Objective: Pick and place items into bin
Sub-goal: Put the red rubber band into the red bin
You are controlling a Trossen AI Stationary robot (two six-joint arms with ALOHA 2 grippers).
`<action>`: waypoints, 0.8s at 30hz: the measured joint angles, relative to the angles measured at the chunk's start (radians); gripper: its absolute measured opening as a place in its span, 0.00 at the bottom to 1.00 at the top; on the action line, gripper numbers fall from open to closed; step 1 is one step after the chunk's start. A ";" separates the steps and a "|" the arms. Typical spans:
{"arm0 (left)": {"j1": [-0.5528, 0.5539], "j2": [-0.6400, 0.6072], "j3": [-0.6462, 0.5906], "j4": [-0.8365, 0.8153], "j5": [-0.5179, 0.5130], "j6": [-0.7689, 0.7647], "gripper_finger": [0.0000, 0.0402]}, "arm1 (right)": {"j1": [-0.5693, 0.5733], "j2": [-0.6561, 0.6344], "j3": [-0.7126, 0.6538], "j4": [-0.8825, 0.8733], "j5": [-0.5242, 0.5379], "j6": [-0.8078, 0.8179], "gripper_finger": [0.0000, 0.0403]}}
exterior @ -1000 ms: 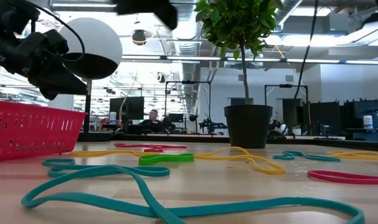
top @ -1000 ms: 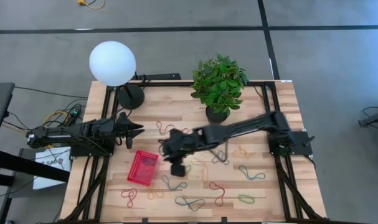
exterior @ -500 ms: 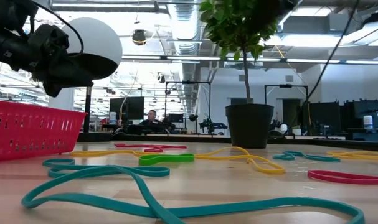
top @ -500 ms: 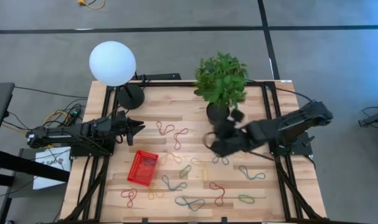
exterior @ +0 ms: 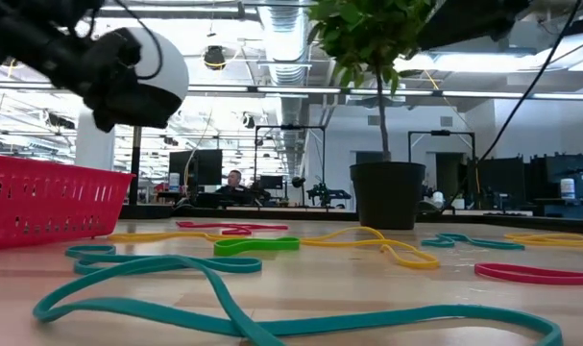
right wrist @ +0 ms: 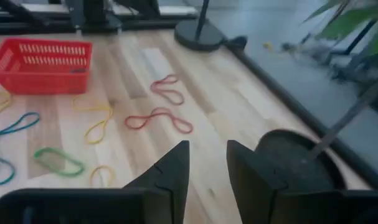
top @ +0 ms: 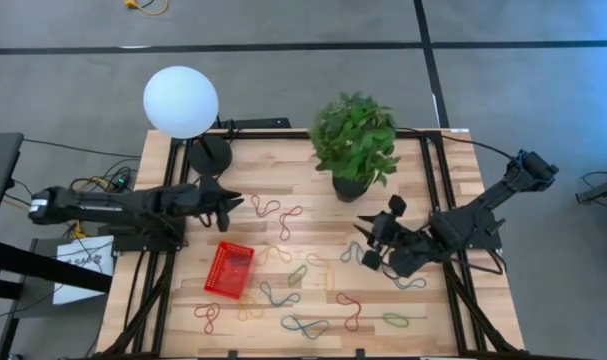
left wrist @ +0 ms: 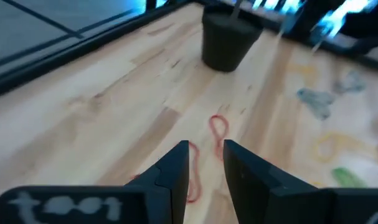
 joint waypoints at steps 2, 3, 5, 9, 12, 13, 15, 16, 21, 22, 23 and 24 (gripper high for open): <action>0.000 0.086 0.032 0.011 0.001 0.012 0.22 | 0.008 -0.017 -0.020 -0.015 0.066 -0.001 0.25; 0.000 0.129 0.041 0.023 0.014 0.014 0.22 | 0.008 -0.025 -0.038 -0.013 0.095 0.003 0.25; 0.000 0.205 0.056 0.029 0.037 0.027 0.22 | 0.006 -0.040 -0.084 -0.009 0.125 0.040 0.25; 0.000 0.346 0.073 0.043 0.050 0.033 0.22 | 0.006 -0.074 -0.183 -0.010 0.123 0.150 0.25; 0.000 0.445 0.074 0.118 0.057 0.033 0.22 | 0.011 -0.102 -0.231 0.003 0.107 0.224 0.25; 0.000 0.473 0.074 0.149 0.066 0.033 0.22 | 0.017 -0.105 -0.238 0.029 0.087 0.236 0.25; 0.000 0.530 0.074 0.218 0.078 0.038 0.22 | 0.036 -0.108 -0.255 0.103 0.026 0.212 0.25; 0.000 0.556 0.075 0.243 0.077 0.045 0.22 | 0.048 -0.108 -0.266 0.163 -0.005 0.175 0.25; 0.023 0.687 0.076 0.315 0.069 0.060 0.22 | 0.104 -0.107 -0.363 0.586 -0.115 -0.126 0.26; 0.031 0.714 0.076 0.328 0.068 0.060 0.22 | 0.112 -0.107 -0.384 0.663 -0.120 -0.190 0.26; 0.039 0.744 0.076 0.345 0.069 0.060 0.22 | 0.118 -0.107 -0.407 0.732 -0.119 -0.247 0.26; 0.045 0.770 0.076 0.356 0.069 0.060 0.22 | 0.122 -0.107 -0.427 0.800 -0.119 -0.298 0.26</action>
